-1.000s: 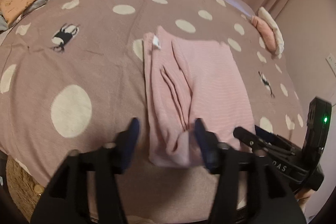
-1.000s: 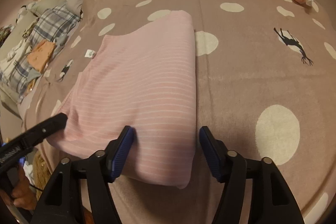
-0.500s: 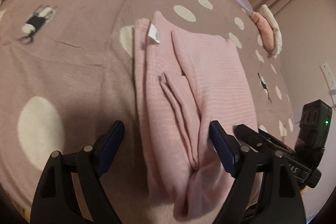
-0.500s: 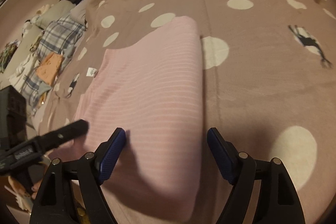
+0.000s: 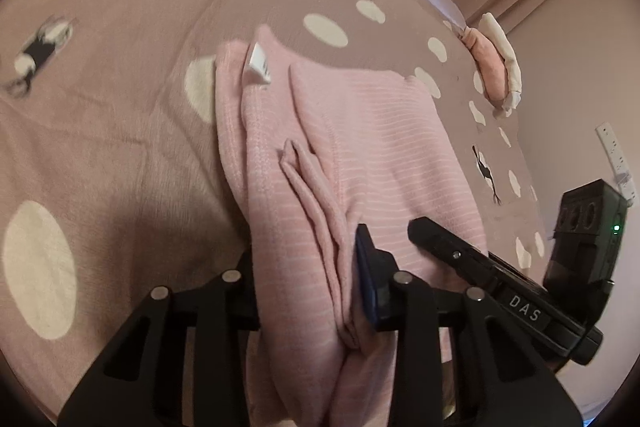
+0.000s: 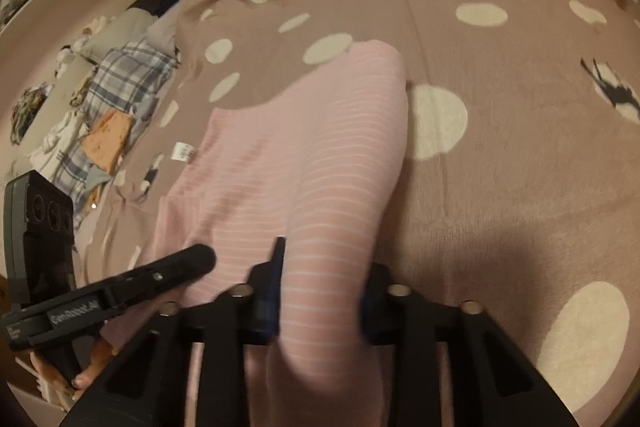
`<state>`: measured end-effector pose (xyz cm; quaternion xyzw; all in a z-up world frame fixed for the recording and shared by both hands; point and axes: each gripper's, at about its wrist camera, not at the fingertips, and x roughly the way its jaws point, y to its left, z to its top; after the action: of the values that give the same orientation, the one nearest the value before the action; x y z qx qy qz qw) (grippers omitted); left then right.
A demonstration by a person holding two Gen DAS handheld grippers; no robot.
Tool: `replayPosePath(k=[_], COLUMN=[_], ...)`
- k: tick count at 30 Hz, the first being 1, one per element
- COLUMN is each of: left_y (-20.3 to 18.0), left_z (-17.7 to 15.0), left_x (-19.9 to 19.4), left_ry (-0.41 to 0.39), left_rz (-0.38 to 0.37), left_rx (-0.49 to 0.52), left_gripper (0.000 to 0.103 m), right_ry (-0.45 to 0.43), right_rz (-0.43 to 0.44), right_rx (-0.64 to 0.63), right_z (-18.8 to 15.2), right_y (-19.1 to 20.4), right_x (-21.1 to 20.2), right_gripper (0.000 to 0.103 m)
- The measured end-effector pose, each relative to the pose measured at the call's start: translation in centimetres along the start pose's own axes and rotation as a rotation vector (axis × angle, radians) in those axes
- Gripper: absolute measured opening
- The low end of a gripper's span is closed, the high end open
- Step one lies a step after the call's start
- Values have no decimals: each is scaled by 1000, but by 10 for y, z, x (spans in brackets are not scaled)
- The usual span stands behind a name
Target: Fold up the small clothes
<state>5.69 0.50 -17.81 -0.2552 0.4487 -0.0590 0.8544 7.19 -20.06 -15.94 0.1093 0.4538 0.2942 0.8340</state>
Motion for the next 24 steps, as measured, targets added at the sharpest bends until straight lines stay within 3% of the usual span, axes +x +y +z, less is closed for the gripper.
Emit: replayPosePath(k=[6,13,24], left_y=[-21,-38,-69], left_z=[7,11,21], left_x=[-19,-30,-2], left_ry=[-74,-111,-105], left_rz=[11,-39,-28], left_rx=[63,89,141], left_gripper=[33,33,33], right_ry=[-47,-123,-162], right_rz=[-37,-49,-130], right_rx=[-43,-61,-56], right_z=[5,17,27], right_y=[10,11,-6], right_x=[-13,-39,-44], right_gripper=[27,27,27])
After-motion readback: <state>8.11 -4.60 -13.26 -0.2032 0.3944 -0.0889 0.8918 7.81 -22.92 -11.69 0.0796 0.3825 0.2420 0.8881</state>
